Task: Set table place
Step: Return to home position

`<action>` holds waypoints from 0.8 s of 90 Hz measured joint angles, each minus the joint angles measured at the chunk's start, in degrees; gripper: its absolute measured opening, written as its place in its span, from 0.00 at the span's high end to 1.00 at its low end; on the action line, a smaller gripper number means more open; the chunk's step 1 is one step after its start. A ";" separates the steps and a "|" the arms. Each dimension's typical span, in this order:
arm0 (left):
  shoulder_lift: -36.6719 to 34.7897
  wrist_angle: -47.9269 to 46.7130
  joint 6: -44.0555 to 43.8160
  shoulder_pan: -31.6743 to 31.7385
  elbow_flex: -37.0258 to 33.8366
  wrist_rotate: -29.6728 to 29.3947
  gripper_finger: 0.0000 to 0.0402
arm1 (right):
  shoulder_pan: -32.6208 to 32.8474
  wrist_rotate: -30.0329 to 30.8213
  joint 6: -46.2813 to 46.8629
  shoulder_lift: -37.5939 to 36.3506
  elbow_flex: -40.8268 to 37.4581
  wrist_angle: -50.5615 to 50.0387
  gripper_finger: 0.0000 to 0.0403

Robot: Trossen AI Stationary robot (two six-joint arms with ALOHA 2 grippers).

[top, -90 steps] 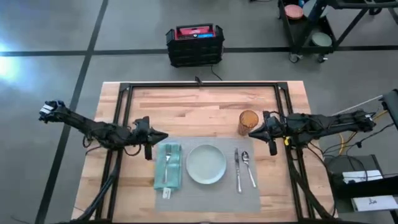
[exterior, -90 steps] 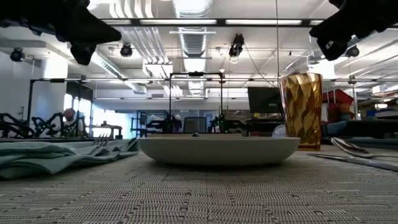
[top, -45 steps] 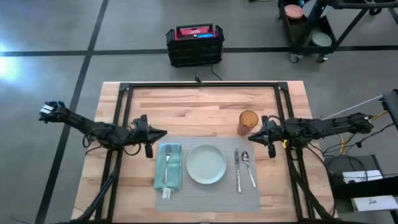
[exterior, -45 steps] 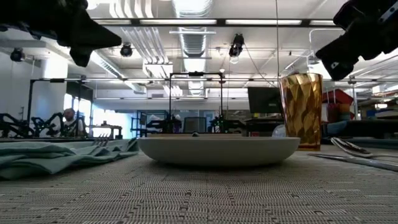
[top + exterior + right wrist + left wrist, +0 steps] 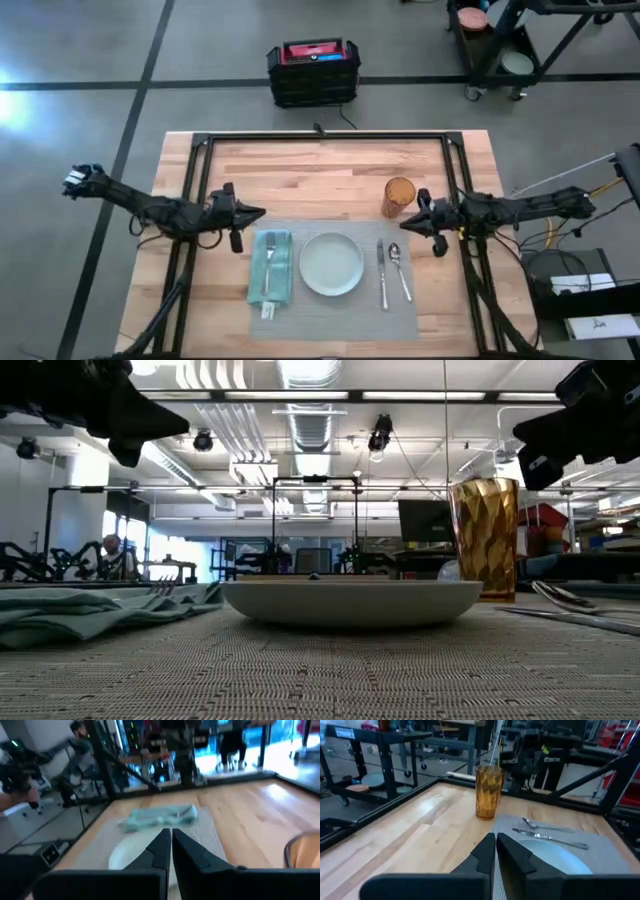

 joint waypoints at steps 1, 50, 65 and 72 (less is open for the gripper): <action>-0.38 0.00 0.03 0.00 -0.14 0.19 0.99 | -0.04 0.27 -0.10 -0.29 -0.08 -0.05 0.99; -13.31 3.96 2.59 0.00 -8.17 11.56 0.99 | -0.17 3.55 -0.14 -11.23 -2.27 -4.89 0.99; -17.09 11.89 4.03 0.20 -13.75 14.88 0.99 | -0.17 3.54 -0.24 -11.57 -2.31 -4.51 0.99; -19.24 12.16 4.81 0.77 -14.80 15.70 0.99 | -0.16 3.54 -0.32 -11.59 -2.31 -4.42 0.99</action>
